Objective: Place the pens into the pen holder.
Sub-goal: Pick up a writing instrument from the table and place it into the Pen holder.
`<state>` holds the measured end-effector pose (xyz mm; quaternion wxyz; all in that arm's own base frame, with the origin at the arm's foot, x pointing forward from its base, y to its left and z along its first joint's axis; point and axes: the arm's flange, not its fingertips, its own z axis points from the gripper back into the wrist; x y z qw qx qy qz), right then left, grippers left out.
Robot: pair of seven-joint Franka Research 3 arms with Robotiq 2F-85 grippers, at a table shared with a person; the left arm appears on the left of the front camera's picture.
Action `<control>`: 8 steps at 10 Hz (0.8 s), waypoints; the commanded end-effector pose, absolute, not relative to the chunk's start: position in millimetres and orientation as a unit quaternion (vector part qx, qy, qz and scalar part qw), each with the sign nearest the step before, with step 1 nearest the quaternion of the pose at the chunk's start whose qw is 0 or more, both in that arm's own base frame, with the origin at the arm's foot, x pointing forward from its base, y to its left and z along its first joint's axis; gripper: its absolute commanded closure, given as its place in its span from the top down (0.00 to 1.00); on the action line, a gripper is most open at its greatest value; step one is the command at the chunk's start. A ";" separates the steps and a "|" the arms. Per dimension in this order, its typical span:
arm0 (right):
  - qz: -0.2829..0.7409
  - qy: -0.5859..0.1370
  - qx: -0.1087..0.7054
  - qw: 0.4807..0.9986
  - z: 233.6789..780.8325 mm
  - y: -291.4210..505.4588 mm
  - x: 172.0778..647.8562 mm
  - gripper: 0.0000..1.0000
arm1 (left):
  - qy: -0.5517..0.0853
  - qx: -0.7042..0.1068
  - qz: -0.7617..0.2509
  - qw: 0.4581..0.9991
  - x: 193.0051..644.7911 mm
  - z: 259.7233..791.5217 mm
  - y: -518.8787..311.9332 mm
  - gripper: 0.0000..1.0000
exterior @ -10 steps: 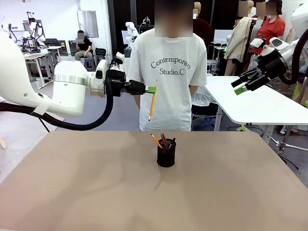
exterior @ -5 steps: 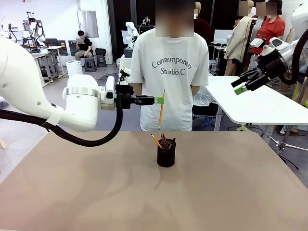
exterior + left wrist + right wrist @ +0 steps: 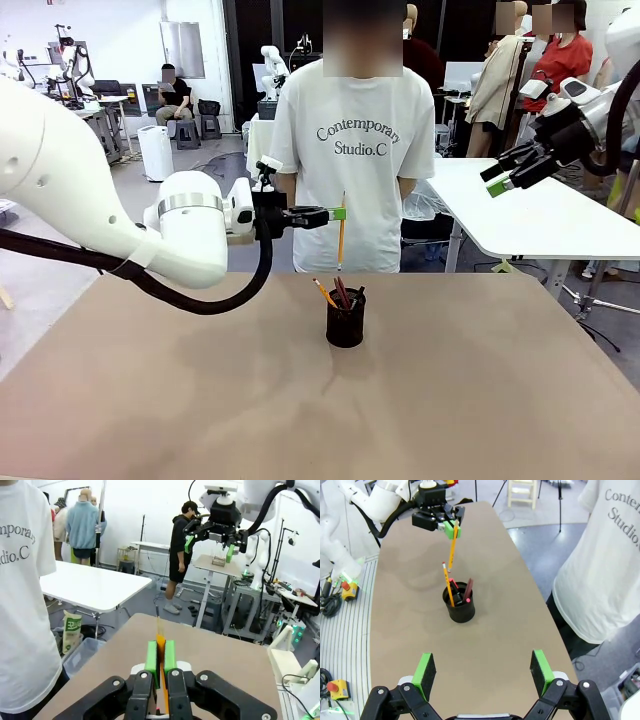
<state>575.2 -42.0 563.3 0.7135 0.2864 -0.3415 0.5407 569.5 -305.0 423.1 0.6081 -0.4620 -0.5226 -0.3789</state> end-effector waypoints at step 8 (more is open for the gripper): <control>0.534 -0.343 0.286 0.718 565.9 -39.6 574.7 1.00 | -0.518 -0.475 -0.408 0.583 571.3 403.1 -318.9 0.00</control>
